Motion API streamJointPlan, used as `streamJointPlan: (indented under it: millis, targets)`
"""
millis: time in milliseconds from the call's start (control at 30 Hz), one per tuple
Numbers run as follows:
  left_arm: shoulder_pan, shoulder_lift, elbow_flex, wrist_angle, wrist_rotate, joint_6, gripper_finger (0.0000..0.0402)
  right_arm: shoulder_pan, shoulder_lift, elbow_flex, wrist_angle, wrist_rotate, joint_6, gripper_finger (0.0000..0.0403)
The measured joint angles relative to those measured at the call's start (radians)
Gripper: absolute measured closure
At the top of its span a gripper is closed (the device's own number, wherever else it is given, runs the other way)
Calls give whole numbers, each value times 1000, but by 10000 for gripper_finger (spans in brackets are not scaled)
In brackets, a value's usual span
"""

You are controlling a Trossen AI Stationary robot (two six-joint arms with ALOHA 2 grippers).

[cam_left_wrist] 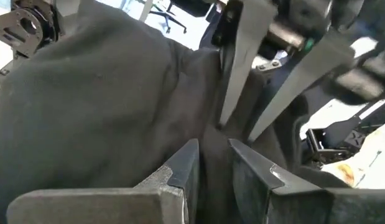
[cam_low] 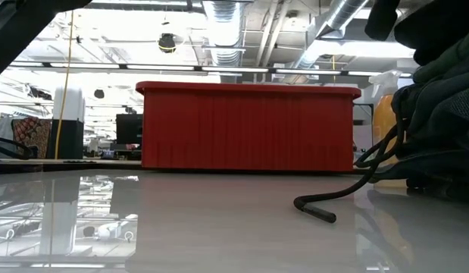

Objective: Fold laundry
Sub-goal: Stack the folded black shirt on top of the folded green shirt

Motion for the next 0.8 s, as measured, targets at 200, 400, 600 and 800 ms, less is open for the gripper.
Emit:
streamJointPlan:
  millis: [200,400,600,800]
  targets:
    - [0,0,0,-17,0,-1,329,65,107,0,6,-27,-34,313]
    - [20,-1,0,159,53,12,331,84,135,0,26,-54,4,334]
    - [47,-20,39,310,16,46,342,81,136,0,36,-69,5,342]
    - [48,70,32,328,64,34,347,68,136,0,47,-72,8,343]
